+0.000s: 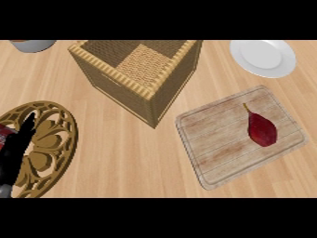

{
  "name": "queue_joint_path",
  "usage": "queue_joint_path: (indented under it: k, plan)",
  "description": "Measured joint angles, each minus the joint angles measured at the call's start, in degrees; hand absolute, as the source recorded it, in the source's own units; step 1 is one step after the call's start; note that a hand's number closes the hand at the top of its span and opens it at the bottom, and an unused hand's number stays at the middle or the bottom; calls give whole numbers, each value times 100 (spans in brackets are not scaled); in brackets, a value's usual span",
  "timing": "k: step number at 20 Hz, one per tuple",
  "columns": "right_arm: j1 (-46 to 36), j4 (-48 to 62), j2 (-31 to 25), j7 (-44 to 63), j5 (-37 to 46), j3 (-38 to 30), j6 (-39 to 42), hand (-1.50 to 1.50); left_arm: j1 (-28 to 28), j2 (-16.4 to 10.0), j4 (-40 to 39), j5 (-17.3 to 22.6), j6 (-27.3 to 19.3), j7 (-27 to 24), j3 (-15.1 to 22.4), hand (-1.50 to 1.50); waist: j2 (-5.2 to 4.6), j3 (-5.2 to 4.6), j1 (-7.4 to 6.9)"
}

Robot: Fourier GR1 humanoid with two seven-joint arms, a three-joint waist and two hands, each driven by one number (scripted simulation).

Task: Pick the pear from the cutting board and place it in the basket

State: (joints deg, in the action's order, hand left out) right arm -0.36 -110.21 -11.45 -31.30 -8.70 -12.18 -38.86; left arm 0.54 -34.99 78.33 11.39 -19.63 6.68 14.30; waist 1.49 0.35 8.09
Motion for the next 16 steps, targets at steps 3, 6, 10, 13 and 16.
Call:
queue_joint_path:
  k: [3,6,10,13,16]
  plan:
    - [937,71,336,289,405,-184,-696,-150,96,-68,103,-62,-75,-15,-25,0,-27,-15,49]
    - [2026,-79,497,668,773,16,-838,-150,59,-89,175,-115,-78,13,-1,0,-61,-32,-35]
    - [3380,-412,184,899,1316,624,-284,-150,21,-71,243,-182,-56,-20,57,0,-97,-42,-223]
    - [4346,-1023,-31,944,1693,1019,43,-150,2,-51,308,-245,-60,114,136,0,-99,-41,-334]
    - [5282,-1763,-82,1005,2079,1350,161,-150,-84,48,280,-365,-84,150,229,0,-105,-32,-427]
